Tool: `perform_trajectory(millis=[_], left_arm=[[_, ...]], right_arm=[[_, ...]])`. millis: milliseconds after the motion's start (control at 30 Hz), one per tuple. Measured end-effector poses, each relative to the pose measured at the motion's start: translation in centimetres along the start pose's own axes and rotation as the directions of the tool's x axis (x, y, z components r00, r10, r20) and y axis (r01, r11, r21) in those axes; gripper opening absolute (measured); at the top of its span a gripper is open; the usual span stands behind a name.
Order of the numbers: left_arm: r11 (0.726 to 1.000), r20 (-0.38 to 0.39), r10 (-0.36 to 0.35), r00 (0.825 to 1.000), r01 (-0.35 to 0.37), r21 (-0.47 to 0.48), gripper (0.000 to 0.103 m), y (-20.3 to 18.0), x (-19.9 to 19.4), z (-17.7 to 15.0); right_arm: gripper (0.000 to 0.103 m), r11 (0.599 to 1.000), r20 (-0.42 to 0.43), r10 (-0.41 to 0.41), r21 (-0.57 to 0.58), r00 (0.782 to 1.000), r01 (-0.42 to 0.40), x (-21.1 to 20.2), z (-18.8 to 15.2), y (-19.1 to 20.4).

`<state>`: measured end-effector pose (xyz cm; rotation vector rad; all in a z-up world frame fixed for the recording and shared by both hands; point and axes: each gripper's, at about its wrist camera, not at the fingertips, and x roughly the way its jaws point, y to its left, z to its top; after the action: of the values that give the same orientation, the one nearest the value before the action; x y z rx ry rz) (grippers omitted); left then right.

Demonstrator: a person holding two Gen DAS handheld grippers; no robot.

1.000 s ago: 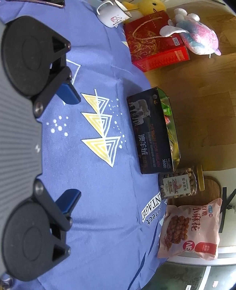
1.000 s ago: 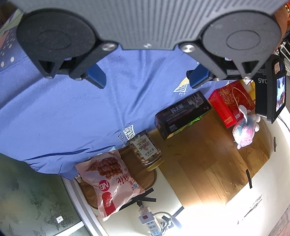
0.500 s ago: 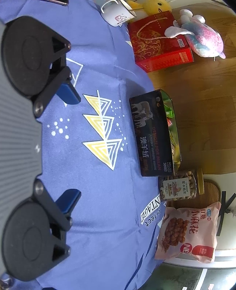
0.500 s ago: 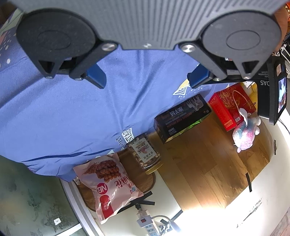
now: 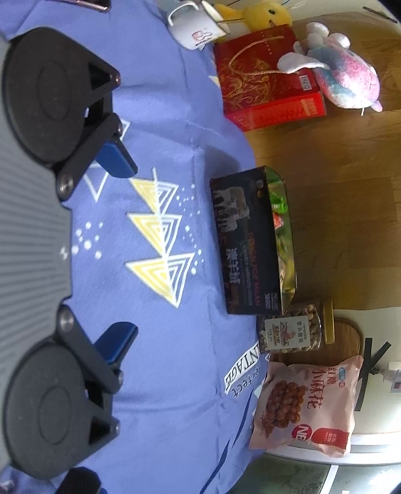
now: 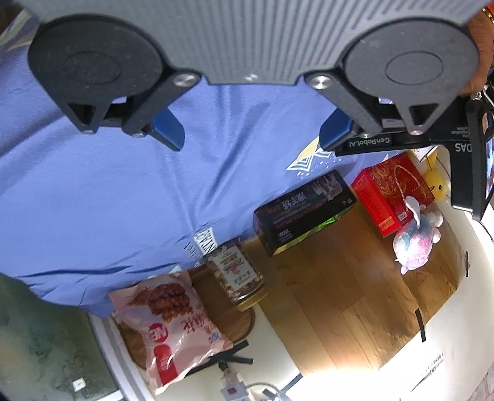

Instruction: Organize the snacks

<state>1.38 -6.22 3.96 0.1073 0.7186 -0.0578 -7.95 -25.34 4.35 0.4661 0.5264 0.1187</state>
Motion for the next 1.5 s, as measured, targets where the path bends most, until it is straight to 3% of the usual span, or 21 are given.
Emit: perform_trajectory(millis=[267,600,700,933,1267,1367,1500], left_arm=[[0.999,0.045,0.004,0.999,-0.006,0.044,0.103,1.1,1.4,-0.2],[0.997,0.052,-0.074,0.996,0.072,0.041,0.103,4.2,2.9,0.7],[0.997,0.050,-0.070,0.996,0.069,0.027,0.103,5.2,3.3,1.1],[1.000,0.098,0.016,0.995,-0.018,0.015,0.103,6.9,1.9,1.0],[0.994,0.129,0.099,0.987,-0.092,-0.061,0.103,7.4,-1.9,0.3],[0.994,0.093,0.093,0.991,-0.086,-0.074,0.103,6.6,-2.3,0.2],[0.996,-0.006,0.015,1.000,-0.015,-0.083,0.103,5.2,-1.8,0.3]], right_arm=[[0.094,1.000,-0.054,-0.025,-0.009,0.998,0.024,2.5,0.6,1.2],[0.094,0.995,-0.073,-0.075,-0.067,0.995,0.070,6.4,2.0,4.4],[0.094,0.997,-0.087,-0.056,-0.055,0.995,0.051,7.7,2.4,5.1],[0.094,0.999,-0.125,0.021,-0.043,0.992,-0.027,9.4,2.5,6.7],[0.094,0.989,-0.193,0.124,-0.051,0.973,-0.137,8.2,2.1,6.8],[0.094,0.986,-0.210,0.150,-0.033,0.966,-0.160,7.2,1.9,5.7],[0.094,0.985,-0.193,0.170,0.017,0.966,-0.170,6.1,2.0,3.9]])
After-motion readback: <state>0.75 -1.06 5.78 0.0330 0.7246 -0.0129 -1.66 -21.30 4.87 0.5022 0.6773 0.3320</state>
